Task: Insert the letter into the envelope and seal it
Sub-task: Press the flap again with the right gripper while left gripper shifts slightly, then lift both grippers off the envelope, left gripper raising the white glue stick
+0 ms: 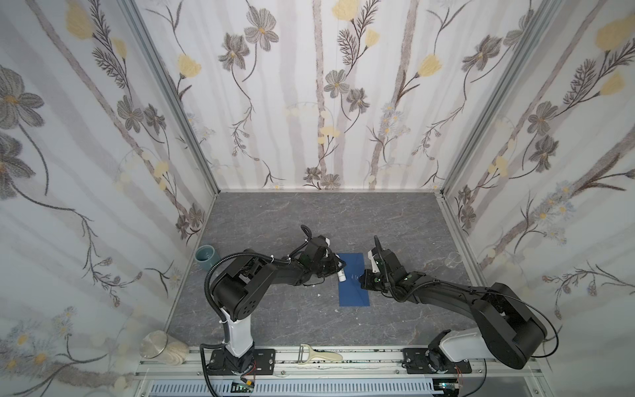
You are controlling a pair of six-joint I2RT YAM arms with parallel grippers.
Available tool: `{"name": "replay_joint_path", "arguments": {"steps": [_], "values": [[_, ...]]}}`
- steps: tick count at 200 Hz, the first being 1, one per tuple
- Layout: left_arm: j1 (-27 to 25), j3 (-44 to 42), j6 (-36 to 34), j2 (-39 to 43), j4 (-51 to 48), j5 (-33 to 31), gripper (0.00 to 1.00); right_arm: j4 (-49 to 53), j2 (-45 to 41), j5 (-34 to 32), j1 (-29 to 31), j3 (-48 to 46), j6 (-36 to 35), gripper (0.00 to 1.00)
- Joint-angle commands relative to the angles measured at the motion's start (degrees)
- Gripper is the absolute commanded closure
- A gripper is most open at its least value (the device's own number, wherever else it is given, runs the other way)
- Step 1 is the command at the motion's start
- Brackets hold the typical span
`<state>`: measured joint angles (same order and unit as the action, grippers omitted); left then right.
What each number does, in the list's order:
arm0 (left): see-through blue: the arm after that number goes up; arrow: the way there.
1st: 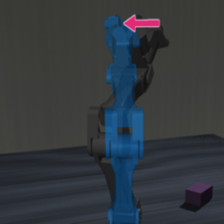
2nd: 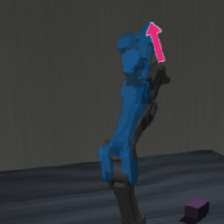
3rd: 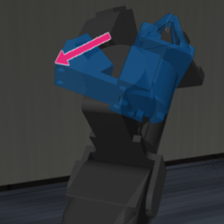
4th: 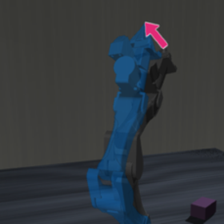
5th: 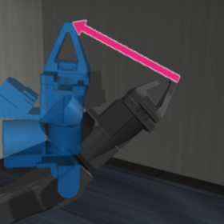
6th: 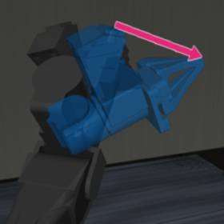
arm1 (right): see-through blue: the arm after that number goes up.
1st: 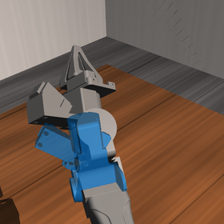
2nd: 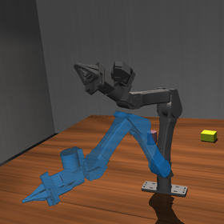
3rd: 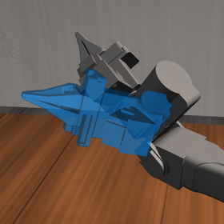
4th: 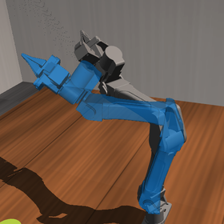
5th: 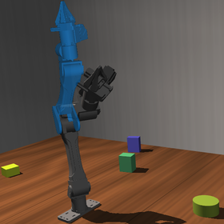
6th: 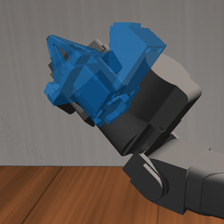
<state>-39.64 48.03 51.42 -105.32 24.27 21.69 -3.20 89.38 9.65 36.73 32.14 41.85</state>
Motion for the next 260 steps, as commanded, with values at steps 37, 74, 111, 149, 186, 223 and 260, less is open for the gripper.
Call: {"name": "replay_joint_path", "arguments": {"steps": [37,74,111,149,186,223,260], "values": [[0.8,2.3,2.1,3.5,2.6,0.0,1.0,-2.6,-5.7,-1.8,-0.5,-0.8,0.6,1.0],[1.8,4.5,5.1,7.1,7.0,-0.4,1.0,-2.8,-15.1,-1.2,-3.1,-0.7,0.7,0.82],[2.6,6.6,9.1,9.5,12.3,1.0,1.0,-5.8,-23.3,-0.1,-5.1,0.0,0.7,0.64],[2.6,6.2,13.9,12.1,16.6,2.5,1.0,-10.6,-27.1,1.7,-5.4,0.5,2.6,0.61],[2.6,3.5,18.5,15.8,21.0,1.7,1.0,-17.2,-30.6,4.6,-5.2,-1.7,6.1,0.59],[2.0,1.6,21.8,18.3,23.8,-1.6,1.0,-20.5,-32.3,4.2,-4.0,-2.3,7.6,0.55],[0.9,1.0,25.0,17.2,29.0,-4.6,1.0,-24.4,-30.6,3.9,-2.6,-1.8,7.7,0.53]]}}
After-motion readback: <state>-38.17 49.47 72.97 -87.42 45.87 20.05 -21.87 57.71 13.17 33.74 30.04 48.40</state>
